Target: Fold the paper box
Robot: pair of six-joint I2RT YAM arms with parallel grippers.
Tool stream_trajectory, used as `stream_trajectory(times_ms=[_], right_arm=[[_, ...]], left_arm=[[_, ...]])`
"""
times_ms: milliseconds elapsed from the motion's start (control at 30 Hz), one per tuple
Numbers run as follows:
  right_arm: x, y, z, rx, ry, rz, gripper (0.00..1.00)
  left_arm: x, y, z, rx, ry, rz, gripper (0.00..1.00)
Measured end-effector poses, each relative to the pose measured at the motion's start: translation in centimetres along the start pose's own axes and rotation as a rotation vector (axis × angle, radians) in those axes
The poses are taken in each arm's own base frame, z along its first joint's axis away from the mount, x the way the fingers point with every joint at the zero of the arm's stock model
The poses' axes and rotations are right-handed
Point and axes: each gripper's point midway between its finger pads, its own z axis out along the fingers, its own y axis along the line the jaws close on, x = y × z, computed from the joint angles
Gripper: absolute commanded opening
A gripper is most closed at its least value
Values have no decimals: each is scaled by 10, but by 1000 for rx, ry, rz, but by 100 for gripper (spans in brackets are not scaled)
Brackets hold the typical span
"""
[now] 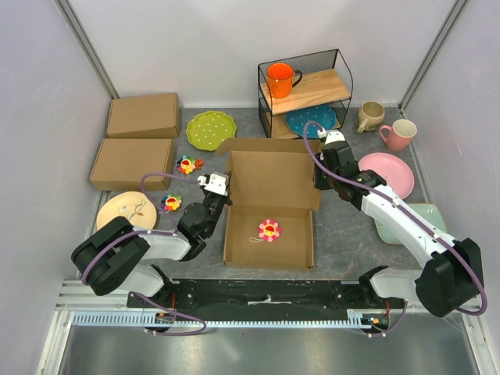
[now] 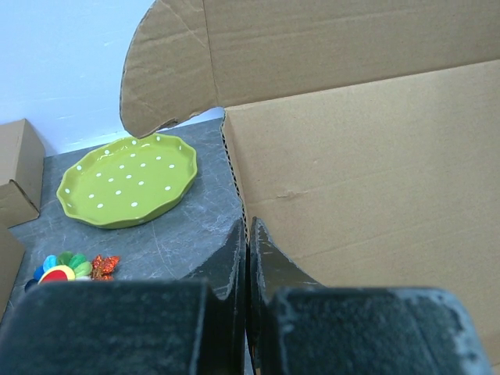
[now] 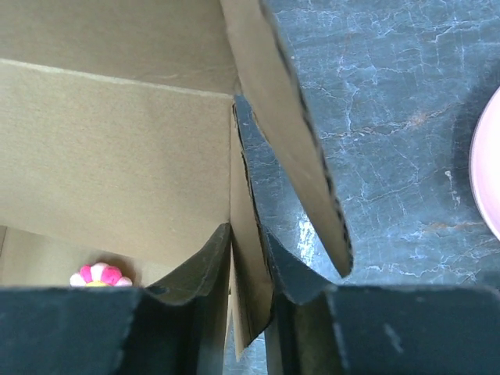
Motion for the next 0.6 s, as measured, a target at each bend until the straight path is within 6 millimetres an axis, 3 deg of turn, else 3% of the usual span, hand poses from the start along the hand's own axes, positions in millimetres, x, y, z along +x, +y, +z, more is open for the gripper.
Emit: stream_trajectory(times_ms=[67,200,367,400,500,600], right_arm=[[1,2,0,-11,2,0,17],[3,4,-3,-31,-5,9,4],[3,5,-5,-41,-23,14,0],[3,5,-5,-42,-25,14,0],[4,4,-6,-42,-37,13,0],[4,2,-9,-40,-46,11,0]], left_arm=[[0,0,0,-2,-1,-1,2],[-1,1,-1,-11,-1,-3,11],[-3,5,-2,-41,-2,-8,25],[-6,7,-2,-47,-4,-10,37],[-18,14,-5,-69,-11,-21,53],[-47,24,-9,-98,-40,-61,61]])
